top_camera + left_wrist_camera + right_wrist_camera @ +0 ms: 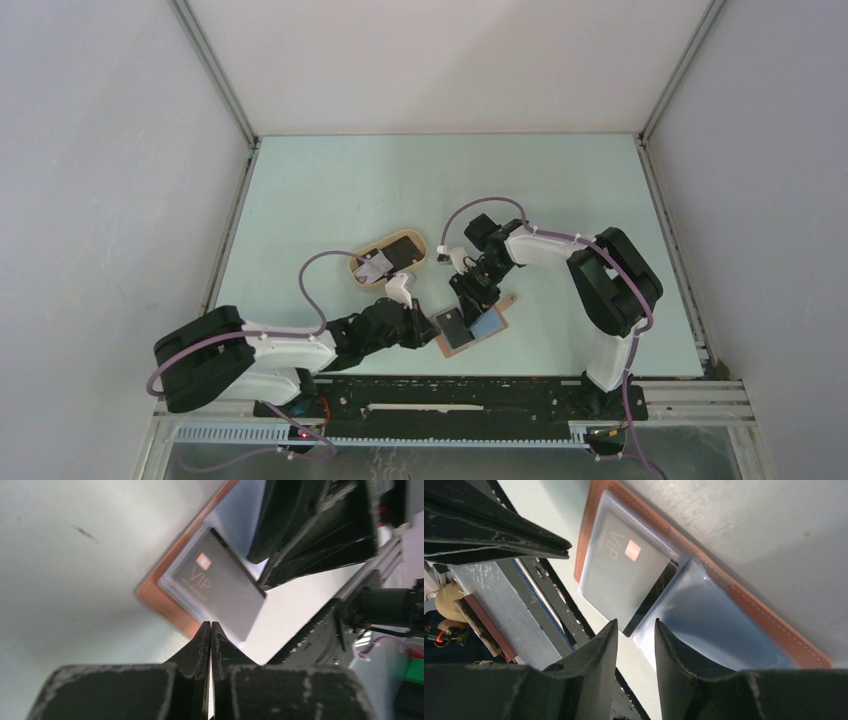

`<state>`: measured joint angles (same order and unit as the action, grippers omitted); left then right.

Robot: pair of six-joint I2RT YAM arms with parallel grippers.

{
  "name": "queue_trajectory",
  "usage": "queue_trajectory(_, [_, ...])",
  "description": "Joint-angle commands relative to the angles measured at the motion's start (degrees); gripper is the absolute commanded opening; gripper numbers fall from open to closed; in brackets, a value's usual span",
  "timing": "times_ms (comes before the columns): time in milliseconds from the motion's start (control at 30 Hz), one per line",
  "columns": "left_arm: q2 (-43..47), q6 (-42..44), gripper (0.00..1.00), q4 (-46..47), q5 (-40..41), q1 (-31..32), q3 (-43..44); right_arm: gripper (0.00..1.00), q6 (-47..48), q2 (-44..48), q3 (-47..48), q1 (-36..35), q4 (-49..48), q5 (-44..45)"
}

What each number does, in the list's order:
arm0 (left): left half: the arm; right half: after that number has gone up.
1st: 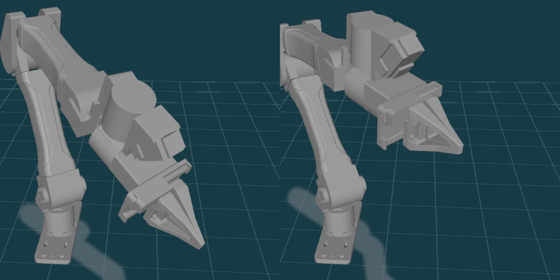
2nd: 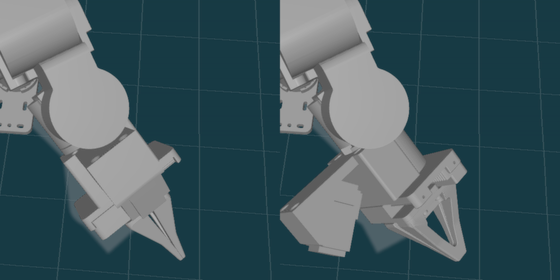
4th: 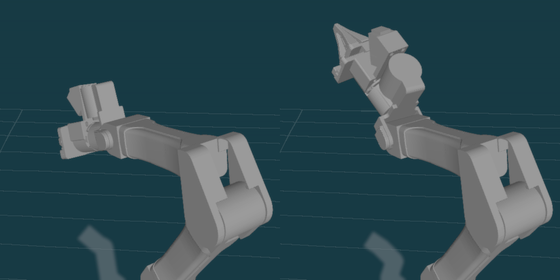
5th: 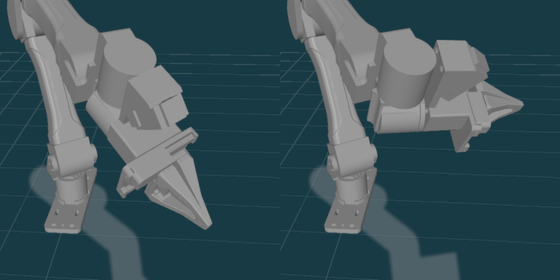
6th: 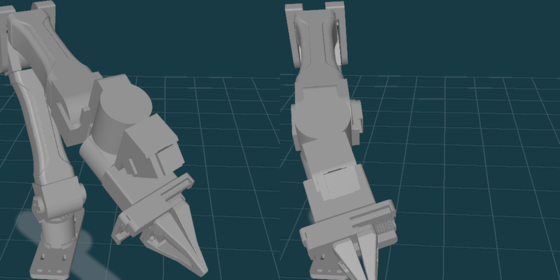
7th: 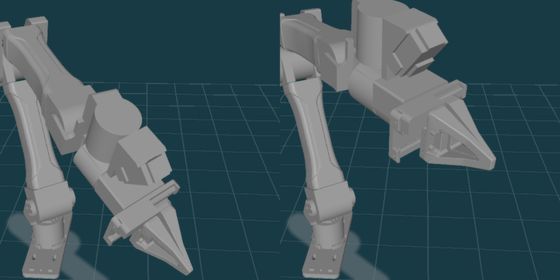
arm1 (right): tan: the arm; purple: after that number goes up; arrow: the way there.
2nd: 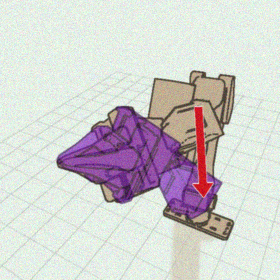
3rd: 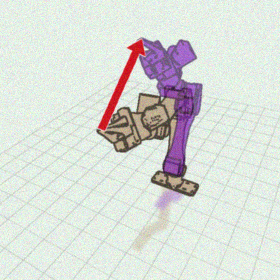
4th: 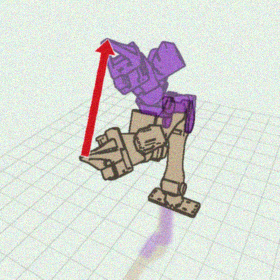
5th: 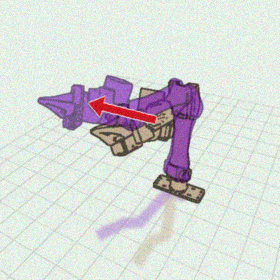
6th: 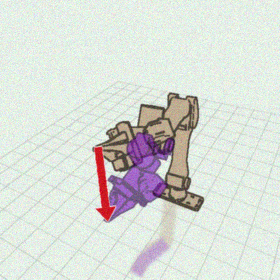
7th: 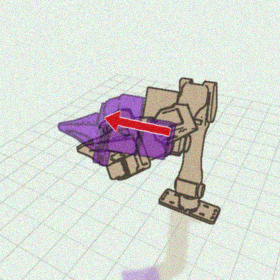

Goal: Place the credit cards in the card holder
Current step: Insert the credit card into the card holder.

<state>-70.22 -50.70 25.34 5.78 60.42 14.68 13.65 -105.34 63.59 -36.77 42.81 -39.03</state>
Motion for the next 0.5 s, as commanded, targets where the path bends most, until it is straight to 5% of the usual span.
queue_trajectory(0, [-4.48, -0.3, 0.04, 3.25, -0.81, 0.22, 0.36, 0.41, -1.98, -0.62, 1.55, -1.0, -1.95, 2.27])
queue_trajectory(467, [-11.56, -0.72, 0.01, 7.44, -4.5, 0.22, 2.3, 0.42, -1.32, -0.56, 3.36, -5.06, -1.07, 1.9])
